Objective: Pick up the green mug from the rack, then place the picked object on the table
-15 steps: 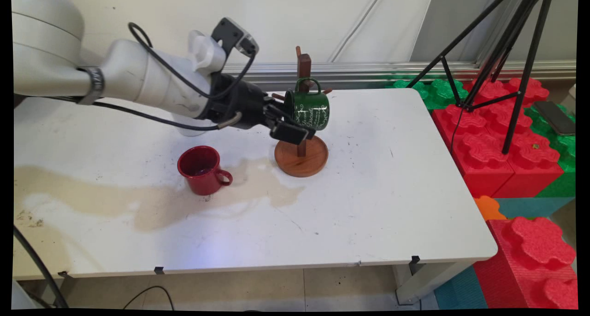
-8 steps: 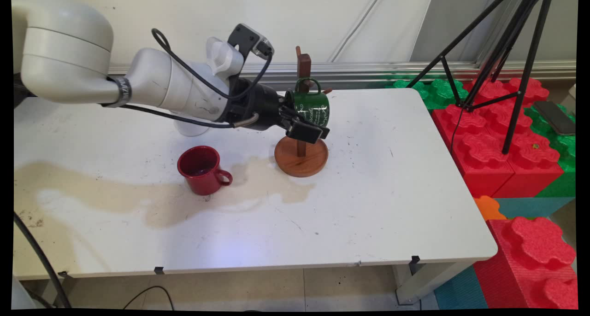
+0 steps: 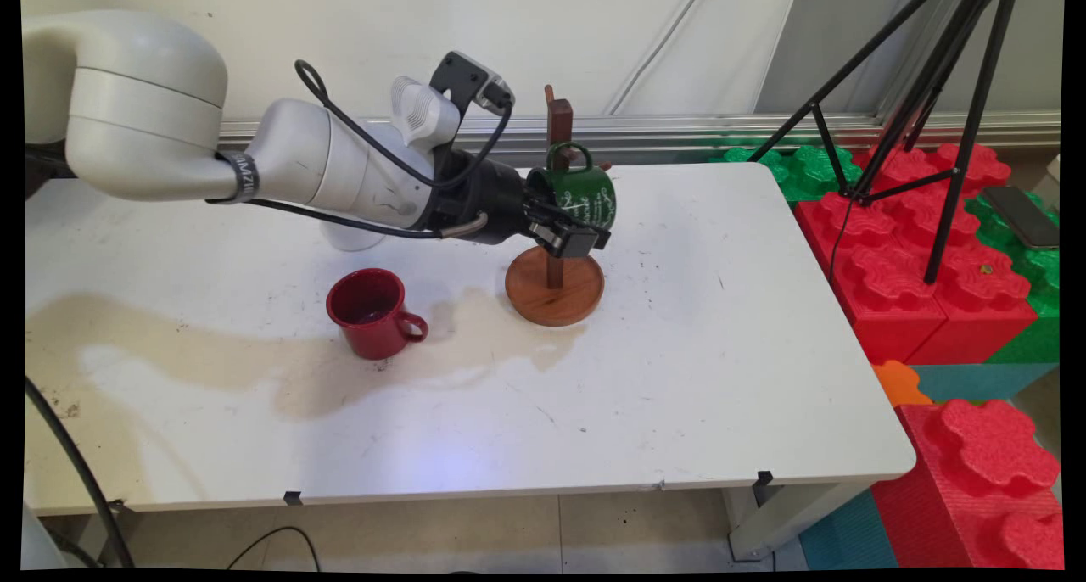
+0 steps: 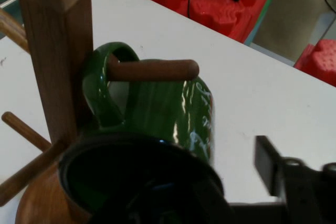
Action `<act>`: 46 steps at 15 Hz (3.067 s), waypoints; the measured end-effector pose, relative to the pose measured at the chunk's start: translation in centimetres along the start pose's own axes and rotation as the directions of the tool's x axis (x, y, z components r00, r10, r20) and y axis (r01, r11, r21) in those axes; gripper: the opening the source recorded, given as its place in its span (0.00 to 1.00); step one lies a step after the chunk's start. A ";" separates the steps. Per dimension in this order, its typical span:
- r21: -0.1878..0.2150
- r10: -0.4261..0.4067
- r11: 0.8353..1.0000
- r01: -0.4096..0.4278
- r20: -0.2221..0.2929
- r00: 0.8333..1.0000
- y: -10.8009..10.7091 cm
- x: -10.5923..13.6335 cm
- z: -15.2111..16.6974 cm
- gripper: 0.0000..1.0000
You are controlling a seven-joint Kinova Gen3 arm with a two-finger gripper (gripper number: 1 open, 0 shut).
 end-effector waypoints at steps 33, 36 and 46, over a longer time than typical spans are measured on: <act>-0.077 0.251 0.966 -0.247 0.047 0.967 4.2 -1.1 -6.6 0.00; -0.060 0.289 0.957 -0.284 0.103 0.952 4.6 -1.0 -7.4 0.00; 0.013 0.291 0.949 -0.314 0.339 0.894 6.9 -1.5 -9.0 0.00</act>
